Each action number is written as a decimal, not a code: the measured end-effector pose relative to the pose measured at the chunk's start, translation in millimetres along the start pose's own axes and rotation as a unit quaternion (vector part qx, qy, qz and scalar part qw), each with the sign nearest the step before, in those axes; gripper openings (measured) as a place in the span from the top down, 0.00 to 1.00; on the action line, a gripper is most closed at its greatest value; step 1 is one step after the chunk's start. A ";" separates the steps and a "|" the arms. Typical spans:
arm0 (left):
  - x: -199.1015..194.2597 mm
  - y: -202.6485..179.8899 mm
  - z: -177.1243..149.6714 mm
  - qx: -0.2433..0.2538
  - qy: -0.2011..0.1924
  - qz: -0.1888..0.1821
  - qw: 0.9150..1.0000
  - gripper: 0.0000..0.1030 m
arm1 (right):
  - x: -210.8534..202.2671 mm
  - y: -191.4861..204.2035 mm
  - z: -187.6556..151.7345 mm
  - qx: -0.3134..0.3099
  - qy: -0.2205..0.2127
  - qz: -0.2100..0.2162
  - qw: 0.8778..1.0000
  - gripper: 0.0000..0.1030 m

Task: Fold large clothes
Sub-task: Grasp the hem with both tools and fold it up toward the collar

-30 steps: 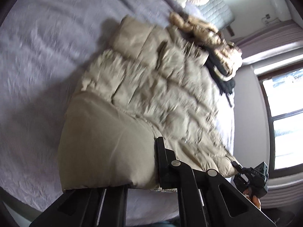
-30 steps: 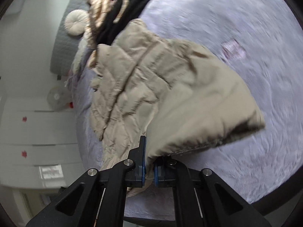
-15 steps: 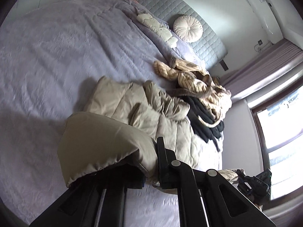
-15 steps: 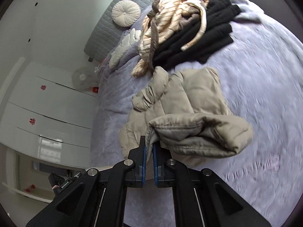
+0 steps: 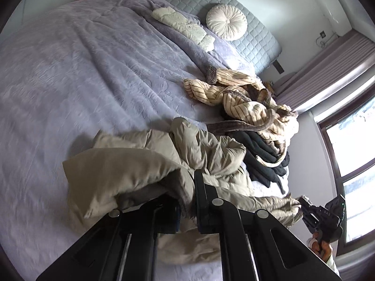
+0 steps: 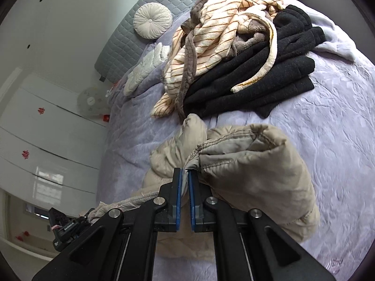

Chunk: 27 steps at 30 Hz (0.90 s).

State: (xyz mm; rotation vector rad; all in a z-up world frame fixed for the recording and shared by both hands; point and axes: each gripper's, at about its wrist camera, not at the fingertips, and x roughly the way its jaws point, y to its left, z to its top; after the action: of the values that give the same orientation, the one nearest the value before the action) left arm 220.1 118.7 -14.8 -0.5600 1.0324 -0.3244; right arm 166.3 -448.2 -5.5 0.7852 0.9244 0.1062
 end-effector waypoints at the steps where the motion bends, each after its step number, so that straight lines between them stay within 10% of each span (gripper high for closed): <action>1: 11.5 2.9 7.6 0.001 0.003 0.003 1.000 0.90 | 8.7 -2.0 5.5 0.001 0.001 -0.005 1.000 0.94; 18: 163.2 61.6 32.4 -0.007 0.042 0.101 0.994 0.86 | 149.5 -62.6 28.8 0.008 0.043 -0.118 0.992 0.94; 22: 138.7 44.7 37.7 0.047 0.001 0.137 0.989 0.21 | 144.8 -56.7 30.7 -0.002 0.045 -0.119 0.992 0.94; 27: 119.2 40.5 43.7 0.084 0.005 0.161 0.983 0.21 | 127.0 -45.8 34.6 -0.012 0.041 -0.122 0.992 0.94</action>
State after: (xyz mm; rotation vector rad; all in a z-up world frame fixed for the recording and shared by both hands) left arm 315.8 104.0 -106.4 -0.2332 1.0740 -0.1267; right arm 259.8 -449.7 -108.9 0.6431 1.0883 -0.0644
